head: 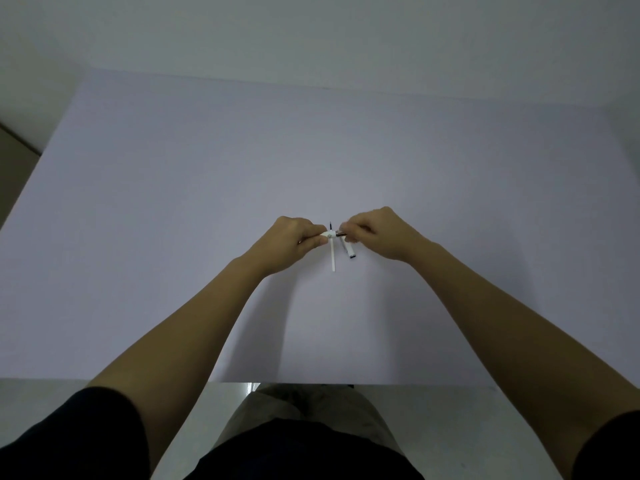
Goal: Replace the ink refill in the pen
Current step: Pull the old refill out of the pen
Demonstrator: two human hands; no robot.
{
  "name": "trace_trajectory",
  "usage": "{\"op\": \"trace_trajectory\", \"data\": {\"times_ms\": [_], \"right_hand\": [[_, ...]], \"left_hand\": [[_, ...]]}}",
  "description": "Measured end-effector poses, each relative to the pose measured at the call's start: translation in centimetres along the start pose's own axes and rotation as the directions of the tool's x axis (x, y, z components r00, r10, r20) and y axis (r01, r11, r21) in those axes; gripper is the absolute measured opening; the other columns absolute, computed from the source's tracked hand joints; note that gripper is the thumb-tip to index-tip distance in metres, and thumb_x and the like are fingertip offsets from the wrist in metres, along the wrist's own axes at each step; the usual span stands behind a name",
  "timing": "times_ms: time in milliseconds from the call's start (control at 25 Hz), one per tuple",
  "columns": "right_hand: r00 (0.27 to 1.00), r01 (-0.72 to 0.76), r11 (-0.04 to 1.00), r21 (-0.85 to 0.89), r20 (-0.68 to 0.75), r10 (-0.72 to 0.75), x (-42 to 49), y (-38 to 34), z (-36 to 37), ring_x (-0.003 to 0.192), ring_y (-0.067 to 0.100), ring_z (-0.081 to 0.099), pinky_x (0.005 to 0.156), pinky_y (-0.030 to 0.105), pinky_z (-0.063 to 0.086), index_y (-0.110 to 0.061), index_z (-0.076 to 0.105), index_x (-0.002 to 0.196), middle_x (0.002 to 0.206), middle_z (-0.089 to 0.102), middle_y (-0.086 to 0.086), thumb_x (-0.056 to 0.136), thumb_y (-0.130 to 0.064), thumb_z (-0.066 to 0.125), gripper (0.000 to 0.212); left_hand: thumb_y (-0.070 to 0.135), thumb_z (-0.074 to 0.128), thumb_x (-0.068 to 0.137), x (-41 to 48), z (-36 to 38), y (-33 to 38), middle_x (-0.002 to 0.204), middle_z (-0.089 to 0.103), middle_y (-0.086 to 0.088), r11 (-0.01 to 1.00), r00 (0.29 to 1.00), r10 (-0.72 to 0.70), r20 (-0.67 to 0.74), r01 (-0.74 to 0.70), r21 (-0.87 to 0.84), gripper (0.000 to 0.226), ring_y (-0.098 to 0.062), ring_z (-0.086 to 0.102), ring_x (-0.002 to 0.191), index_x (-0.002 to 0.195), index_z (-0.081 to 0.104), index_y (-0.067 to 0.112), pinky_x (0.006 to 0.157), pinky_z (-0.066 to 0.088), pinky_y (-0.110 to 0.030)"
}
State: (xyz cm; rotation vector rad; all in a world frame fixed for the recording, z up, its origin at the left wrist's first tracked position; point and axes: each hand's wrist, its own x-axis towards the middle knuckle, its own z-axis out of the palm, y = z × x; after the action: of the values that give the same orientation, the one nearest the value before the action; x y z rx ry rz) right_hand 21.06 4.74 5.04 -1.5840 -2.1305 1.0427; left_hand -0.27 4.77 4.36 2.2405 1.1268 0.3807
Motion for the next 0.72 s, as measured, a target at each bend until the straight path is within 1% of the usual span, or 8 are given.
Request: {"op": "trace_trajectory", "data": {"times_ms": [120,200,280,360,440,520,640,720], "right_hand": [[0.995,0.088,0.996,0.019,-0.039,-0.087,0.12,-0.15,-0.04,0.068,-0.003,0.058,0.065,0.009,0.044,-0.014,0.069,0.088,0.073,0.063,-0.011,0.081,-0.021,0.069,0.009],[0.988,0.130,0.989,0.066,-0.091,-0.124,0.04,-0.19,-0.01,0.076,-0.003,0.058,0.073,0.008,0.047,-0.016,0.065,0.096,0.080,0.061,-0.010,0.078,-0.018,0.072,0.020],[0.996,0.038,0.995,0.089,-0.089,-0.030,0.08,-0.28,-0.02,0.075,-0.005,0.059,0.072,0.014,0.049,-0.020,0.064,0.101,0.078,0.061,-0.013,0.082,-0.030,0.067,0.022],[0.999,-0.028,0.999,0.032,-0.031,0.029,0.36,0.00,-0.20,0.068,-0.001,0.060,0.065,0.019,0.047,-0.020,0.069,0.092,0.070,0.062,-0.015,0.087,-0.035,0.058,0.019],[0.999,0.015,0.999,0.042,-0.031,-0.013,0.33,0.11,-0.20,0.069,-0.001,0.059,0.065,0.013,0.046,-0.018,0.069,0.088,0.073,0.063,-0.013,0.084,-0.028,0.064,0.011],[0.997,0.033,0.989,0.143,-0.074,-0.022,0.18,0.18,-0.20,0.078,-0.003,0.061,0.073,0.011,0.048,-0.020,0.065,0.095,0.084,0.064,-0.012,0.079,-0.023,0.071,0.017],[0.995,-0.048,0.978,0.205,-0.081,0.066,0.10,0.16,-0.08,0.073,-0.007,0.063,0.071,0.016,0.048,-0.025,0.066,0.093,0.080,0.067,-0.013,0.086,-0.029,0.062,0.009],[0.994,-0.037,0.979,0.200,-0.093,0.056,0.15,0.35,0.00,0.072,-0.004,0.063,0.073,0.017,0.048,-0.022,0.069,0.087,0.078,0.069,-0.008,0.087,-0.023,0.061,0.008]], "left_hand": [[0.026,0.049,0.094,0.06,0.00,0.01,0.060,0.047,-0.005,1.000,1.000,0.004,-0.009,-0.004,-0.006,0.026,-0.019,0.039,0.058,0.085,0.063,0.005,0.053,0.025,-0.021],[0.025,0.050,0.094,0.19,-0.07,0.12,0.060,0.049,-0.006,1.000,0.999,0.015,-0.042,-0.015,-0.020,0.025,-0.019,0.040,0.058,0.087,0.065,0.006,0.054,0.029,-0.016],[0.025,0.050,0.094,0.29,-0.17,0.20,0.060,0.051,-0.009,1.000,0.998,0.019,-0.057,-0.020,-0.023,0.025,-0.019,0.042,0.058,0.089,0.066,0.006,0.054,0.030,-0.016],[0.025,0.050,0.094,0.33,-0.16,0.13,0.060,0.050,-0.009,1.000,0.999,0.016,-0.050,-0.017,-0.016,0.025,-0.019,0.041,0.058,0.087,0.065,0.006,0.054,0.026,-0.022],[0.025,0.050,0.094,0.30,-0.13,0.11,0.059,0.047,-0.008,1.000,0.999,0.006,-0.051,-0.008,-0.026,0.026,-0.019,0.039,0.057,0.084,0.063,0.005,0.054,0.026,-0.021],[0.024,0.050,0.095,0.31,-0.22,0.19,0.057,0.042,-0.003,0.999,0.997,-0.004,-0.071,0.001,-0.049,0.025,-0.017,0.035,0.055,0.080,0.060,0.007,0.055,0.031,-0.016],[0.024,0.050,0.094,0.34,-0.35,0.26,0.056,0.038,0.002,0.999,0.997,0.003,-0.079,-0.007,-0.053,0.023,-0.013,0.033,0.053,0.078,0.059,0.010,0.055,0.031,-0.014],[0.024,0.050,0.094,0.37,-0.28,0.20,0.057,0.040,0.001,0.999,0.998,0.005,-0.063,-0.008,-0.043,0.023,-0.012,0.034,0.053,0.079,0.059,0.009,0.053,0.029,-0.015]]}}
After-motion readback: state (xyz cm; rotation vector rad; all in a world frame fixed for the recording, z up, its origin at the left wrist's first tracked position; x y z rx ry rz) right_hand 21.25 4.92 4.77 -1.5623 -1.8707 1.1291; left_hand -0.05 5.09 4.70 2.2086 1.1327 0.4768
